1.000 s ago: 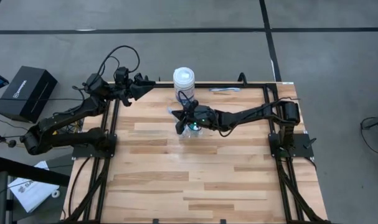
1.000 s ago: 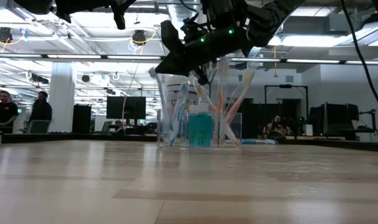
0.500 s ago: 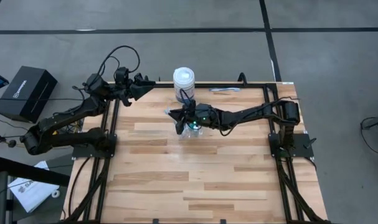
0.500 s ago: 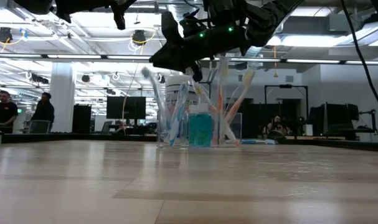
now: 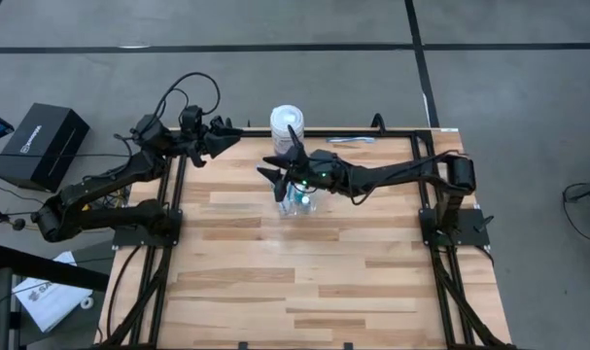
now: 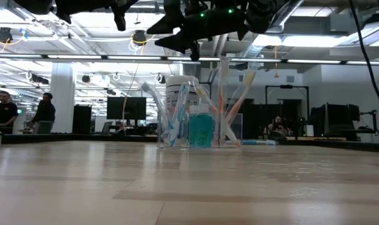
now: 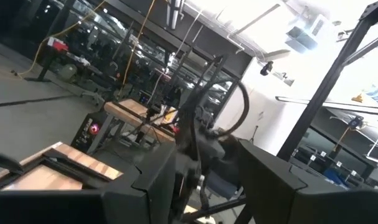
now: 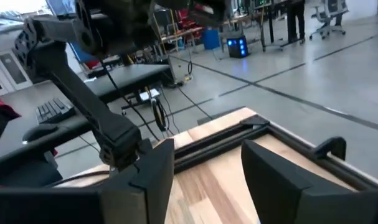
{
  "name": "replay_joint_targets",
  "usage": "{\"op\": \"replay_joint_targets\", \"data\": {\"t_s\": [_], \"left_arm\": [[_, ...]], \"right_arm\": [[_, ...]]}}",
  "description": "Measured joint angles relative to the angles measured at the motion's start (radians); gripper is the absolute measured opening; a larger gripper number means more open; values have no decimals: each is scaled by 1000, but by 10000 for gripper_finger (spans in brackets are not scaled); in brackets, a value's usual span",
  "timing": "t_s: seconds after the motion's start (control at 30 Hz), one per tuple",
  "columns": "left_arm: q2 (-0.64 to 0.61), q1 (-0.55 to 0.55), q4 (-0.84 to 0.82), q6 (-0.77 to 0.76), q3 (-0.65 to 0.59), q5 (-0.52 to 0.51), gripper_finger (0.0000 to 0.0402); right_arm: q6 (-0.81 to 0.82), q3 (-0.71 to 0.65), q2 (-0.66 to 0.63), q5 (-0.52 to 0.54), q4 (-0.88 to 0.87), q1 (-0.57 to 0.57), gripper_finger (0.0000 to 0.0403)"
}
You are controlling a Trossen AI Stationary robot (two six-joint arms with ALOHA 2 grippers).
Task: Pick & Place toothbrushing station
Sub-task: Put the bottom blue toothbrush into the transparent organizer
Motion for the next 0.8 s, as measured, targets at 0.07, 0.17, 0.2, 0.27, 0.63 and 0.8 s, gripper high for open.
{"op": "replay_joint_targets", "data": {"t_s": [0.07,0.17,0.2,0.27,0.63,0.8], "left_arm": [[0,0,-22,1,0,1,163],[0,0,-103,51,0,1,163],[0,0,-150,82,0,-3,163],[0,1,-267,160,0,-23,163],[122,8,-551,318,0,-54,188],[204,8,-556,422,0,-104,203]], "right_arm": [[-18,-3,-27,-1,-37,-4,178],[-70,7,-71,1,-31,-9,173],[-85,8,-99,1,-49,-12,170],[-111,36,-145,0,-76,-17,164],[-341,314,-417,-1,-486,-54,139],[-398,456,-443,-1,-691,-57,144]]}}
